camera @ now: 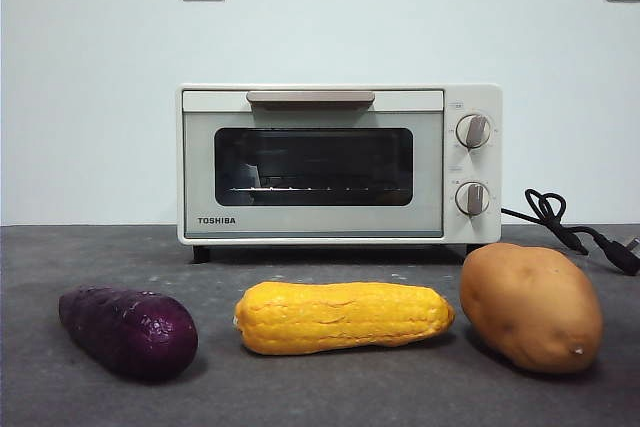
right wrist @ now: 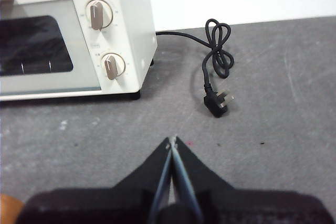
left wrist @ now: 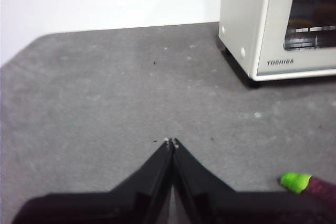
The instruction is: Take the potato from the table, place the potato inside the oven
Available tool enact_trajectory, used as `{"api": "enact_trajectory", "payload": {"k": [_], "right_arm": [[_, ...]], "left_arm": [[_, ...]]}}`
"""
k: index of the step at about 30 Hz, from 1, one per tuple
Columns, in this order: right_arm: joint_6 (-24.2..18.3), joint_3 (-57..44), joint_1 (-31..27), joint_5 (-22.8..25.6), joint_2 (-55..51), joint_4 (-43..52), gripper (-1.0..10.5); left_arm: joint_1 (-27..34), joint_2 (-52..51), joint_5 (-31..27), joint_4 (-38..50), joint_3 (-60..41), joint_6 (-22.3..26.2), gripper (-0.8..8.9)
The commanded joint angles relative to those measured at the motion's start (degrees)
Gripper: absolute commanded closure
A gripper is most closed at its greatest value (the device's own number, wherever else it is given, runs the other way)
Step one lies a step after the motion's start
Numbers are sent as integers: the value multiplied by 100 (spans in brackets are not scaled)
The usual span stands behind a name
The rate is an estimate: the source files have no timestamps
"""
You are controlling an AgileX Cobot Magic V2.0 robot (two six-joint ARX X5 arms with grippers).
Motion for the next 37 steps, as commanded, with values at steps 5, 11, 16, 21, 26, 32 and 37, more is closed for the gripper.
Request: {"api": "enact_trajectory", "payload": {"k": [5, 11, 16, 21, 26, 32, 37], "right_arm": [[1633, -61, 11, -13, 2, -46, 947], [2549, 205, 15, -402, 50, -50, 959], [2553, 809, 15, -636, 387, -61, 959], [2142, 1749, 17, -1123, 1174, -348, 959], [1137, 3086, 48, -1626, 2118, -1491, 959], [42, 4787, 385, -1657, 3233, -3285, 959], [-627, 6024, 772, -1655, 3963, -4857, 959]], "left_arm": [[13, -11, 144, -11, -70, -1248, 819], [13, -11, 855, 107, 131, -1666, 821], [13, 83, 1191, -90, 592, -2151, 821], [13, 610, 1624, -376, 1290, -2164, 821], [13, 1456, 2350, -682, 2201, -2011, 821], [13, 2623, 3353, -1436, 3445, -1394, 821], [7, 3296, 3807, -2514, 4343, -675, 821]]}}
